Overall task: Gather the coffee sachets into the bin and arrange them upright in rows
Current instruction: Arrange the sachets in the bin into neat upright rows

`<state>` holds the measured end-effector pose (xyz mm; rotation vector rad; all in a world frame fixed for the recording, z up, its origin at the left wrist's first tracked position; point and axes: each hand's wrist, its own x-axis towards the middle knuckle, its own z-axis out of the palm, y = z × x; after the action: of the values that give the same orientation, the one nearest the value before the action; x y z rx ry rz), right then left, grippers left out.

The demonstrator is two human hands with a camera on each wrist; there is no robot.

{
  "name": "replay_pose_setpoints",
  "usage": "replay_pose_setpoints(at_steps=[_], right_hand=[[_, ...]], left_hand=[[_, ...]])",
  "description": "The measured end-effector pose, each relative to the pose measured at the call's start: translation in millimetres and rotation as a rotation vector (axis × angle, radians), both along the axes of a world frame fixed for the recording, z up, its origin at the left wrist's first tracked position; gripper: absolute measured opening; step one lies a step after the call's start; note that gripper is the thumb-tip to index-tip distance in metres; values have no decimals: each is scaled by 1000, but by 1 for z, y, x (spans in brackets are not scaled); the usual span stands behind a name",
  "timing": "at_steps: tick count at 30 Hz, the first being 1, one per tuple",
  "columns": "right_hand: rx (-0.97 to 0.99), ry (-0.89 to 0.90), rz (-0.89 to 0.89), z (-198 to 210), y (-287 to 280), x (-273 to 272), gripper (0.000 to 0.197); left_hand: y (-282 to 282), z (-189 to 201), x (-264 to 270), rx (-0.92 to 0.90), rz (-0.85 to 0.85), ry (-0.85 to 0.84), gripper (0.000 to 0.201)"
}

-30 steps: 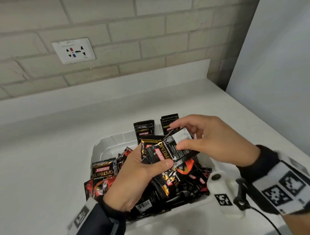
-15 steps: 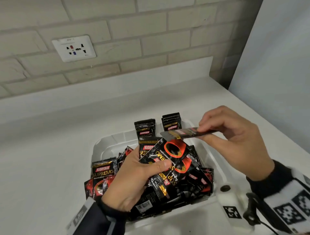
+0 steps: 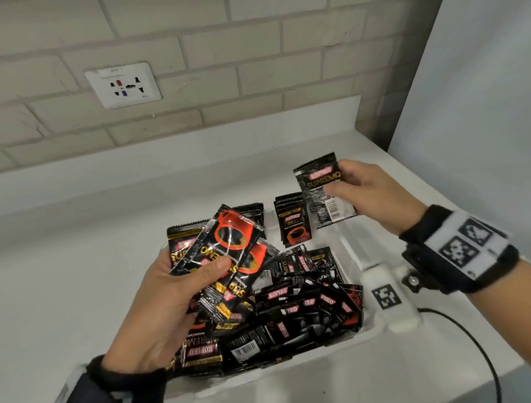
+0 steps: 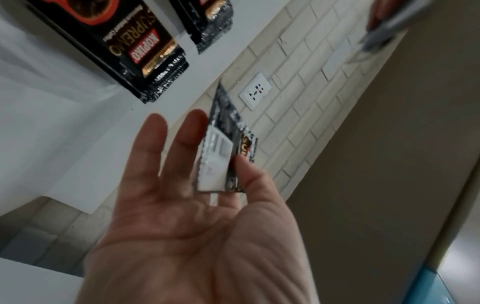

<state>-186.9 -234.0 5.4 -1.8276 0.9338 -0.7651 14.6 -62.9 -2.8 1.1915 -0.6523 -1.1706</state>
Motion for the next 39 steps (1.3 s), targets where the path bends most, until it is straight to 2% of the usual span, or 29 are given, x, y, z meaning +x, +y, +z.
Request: replay_pose_setpoints(at_steps=[2, 5, 7, 8, 11, 12, 13, 16, 17, 19, 20, 24, 28, 30, 32, 33, 35, 37, 39], right_hand=[[-4, 86, 10, -5, -8, 8, 14], [-66, 249, 59, -14, -18, 19, 9], [-98, 361, 93, -19, -24, 23, 17], [-111, 414, 103, -21, -26, 25, 17], [-171, 543, 144, -24, -31, 29, 14], [-183, 579, 162, -25, -32, 30, 14], [-197, 621, 183, -27, -34, 32, 14], [-254, 749, 229, -29, -38, 36, 12], [-269, 776, 239, -29, -39, 37, 12], [-301, 836, 254, -30, -41, 39, 14], [-327, 879, 256, -30, -41, 40, 14], [-453, 1058, 242, -27, -41, 43, 27], [-467, 1059, 224, -22, -41, 43, 19], [-433, 1018, 219, -18, -41, 42, 18], [-331, 845, 217, -10, -38, 36, 16], [-240, 691, 207, -4, -35, 33, 15], [21, 273, 210, 7, -29, 23, 14], [292, -154, 278, 16, -26, 13, 29], [497, -433, 358, 21, -23, 6, 34]], left_hand=[[3, 1, 5, 6, 26, -9, 75], [6, -1, 13, 10, 47, -18, 76], [8, 0, 15, 13, 63, -37, 73], [8, -1, 17, 29, 71, -56, 66], [7, -1, 19, 39, 94, -31, 29], [7, -1, 19, 47, 95, -29, 28], [6, -1, 19, 46, 88, -27, 32], [4, 2, 16, 49, 82, -56, 64], [3, 1, 16, 52, 90, -56, 63], [2, 1, 17, 47, 87, -40, 48], [1, 2, 15, 50, 82, -38, 46], [0, 2, 14, 50, 83, -38, 62], [1, 1, 13, 42, 68, -42, 72], [2, 2, 13, 46, 63, -43, 72], [3, 2, 14, 47, 60, -46, 72], [4, 2, 15, 51, 59, -48, 72], [4, 1, 15, 54, 60, -51, 73], [4, 1, 15, 53, 58, -47, 72], [3, 0, 13, 57, 48, -49, 72]])
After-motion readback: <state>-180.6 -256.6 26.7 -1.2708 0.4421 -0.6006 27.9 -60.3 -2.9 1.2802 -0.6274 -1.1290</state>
